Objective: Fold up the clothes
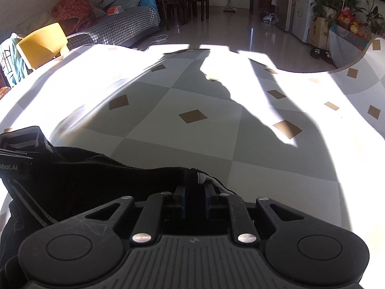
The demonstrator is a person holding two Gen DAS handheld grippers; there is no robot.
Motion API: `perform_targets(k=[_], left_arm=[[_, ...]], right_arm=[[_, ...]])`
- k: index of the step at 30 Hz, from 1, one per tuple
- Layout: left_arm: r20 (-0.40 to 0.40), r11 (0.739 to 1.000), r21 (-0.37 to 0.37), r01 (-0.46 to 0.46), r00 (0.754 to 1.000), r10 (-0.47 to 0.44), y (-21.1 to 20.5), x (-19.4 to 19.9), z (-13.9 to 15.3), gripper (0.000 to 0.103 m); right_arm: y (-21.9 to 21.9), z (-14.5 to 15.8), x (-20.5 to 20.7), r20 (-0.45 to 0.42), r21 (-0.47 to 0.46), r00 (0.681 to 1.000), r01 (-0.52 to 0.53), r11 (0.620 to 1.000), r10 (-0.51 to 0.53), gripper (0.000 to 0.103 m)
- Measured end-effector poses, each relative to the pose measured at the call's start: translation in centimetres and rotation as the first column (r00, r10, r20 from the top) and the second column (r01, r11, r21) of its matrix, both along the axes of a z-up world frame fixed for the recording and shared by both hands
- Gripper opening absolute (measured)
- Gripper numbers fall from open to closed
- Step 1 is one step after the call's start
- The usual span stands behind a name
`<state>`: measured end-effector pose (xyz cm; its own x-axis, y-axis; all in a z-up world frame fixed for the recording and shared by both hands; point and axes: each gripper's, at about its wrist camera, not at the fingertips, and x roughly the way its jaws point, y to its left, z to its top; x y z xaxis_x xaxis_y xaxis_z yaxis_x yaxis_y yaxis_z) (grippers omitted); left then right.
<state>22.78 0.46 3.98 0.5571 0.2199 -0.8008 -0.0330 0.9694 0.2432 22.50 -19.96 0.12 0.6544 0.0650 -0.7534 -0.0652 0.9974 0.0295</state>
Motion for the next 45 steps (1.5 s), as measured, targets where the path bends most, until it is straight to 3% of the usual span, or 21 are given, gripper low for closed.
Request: perform_targets(k=[4, 5, 9, 14, 22, 26, 32, 35, 37, 39, 45], left_arm=[[0.007, 1.0, -0.011, -0.027, 1.0, 0.027, 0.5, 0.5, 0.3, 0.103], [0.013, 0.999, -0.015, -0.029, 0.999, 0.029, 0.6, 0.5, 0.4, 0.103], [0.081, 0.999, 0.018, -0.033, 0.996, 0.031, 0.6, 0.0, 1.4, 0.103], [0.138, 1.0, -0.023, -0.011, 0.99, 0.014, 0.8, -1.0, 2.8, 0.103], [0.06, 0.995, -0.046, 0.092, 0.994, -0.089, -0.9, -1.8, 1.2, 0.103], [0.008, 0.989, -0.053, 0.14, 0.99, -0.14, -1.7, -2.1, 0.0, 0.103], [-0.082, 0.985, -0.018, 0.174, 0.981, -0.175, -2.6, -2.1, -2.4, 0.103], [-0.128, 0.99, -0.01, 0.142, 0.981, -0.142, -2.2, -1.6, -3.7, 0.103], [-0.155, 0.993, -0.015, 0.115, 0.981, -0.116, -1.7, -1.3, -4.3, 0.103], [-0.172, 0.996, -0.017, 0.087, 0.981, -0.089, -1.2, -1.1, -4.7, 0.103], [-0.19, 1.0, -0.008, 0.026, 0.981, -0.027, 0.0, -0.6, -5.1, 0.103]], right_arm=[[-1.1, 0.4, 0.5, -0.008, 0.052, 0.999, 0.04, 0.998, -0.04, 0.016], [-1.3, 0.5, 0.5, -0.011, 0.056, 0.999, 0.046, 0.997, -0.046, 0.021], [-1.8, 0.2, 0.3, -0.05, 0.044, 0.998, 0.051, 0.998, -0.048, 0.027], [-2.2, 0.0, -0.2, -0.084, 0.041, 0.996, 0.022, 0.999, -0.019, 0.033], [-2.1, -1.3, -1.0, -0.151, -0.002, 0.988, -0.031, 1.0, 0.03, 0.04], [-2.2, -2.2, -0.9, -0.182, -0.03, 0.983, -0.011, 0.999, 0.005, 0.041], [-0.9, -2.8, -1.1, -0.169, -0.103, 0.985, -0.049, 0.993, 0.031, 0.044], [-0.7, -2.9, -0.9, -0.148, -0.115, 0.989, -0.042, 0.992, 0.025, 0.031], [-0.5, -2.9, -0.5, -0.137, -0.133, 0.99, -0.035, 0.991, 0.017, 0.017], [-0.5, -3.0, 0.0, -0.124, -0.156, 0.992, -0.022, 0.988, 0.003, 0.01], [-0.3, -3.2, 1.7, -0.091, -0.197, 0.996, 0.006, 0.98, -0.025, 0.005]])
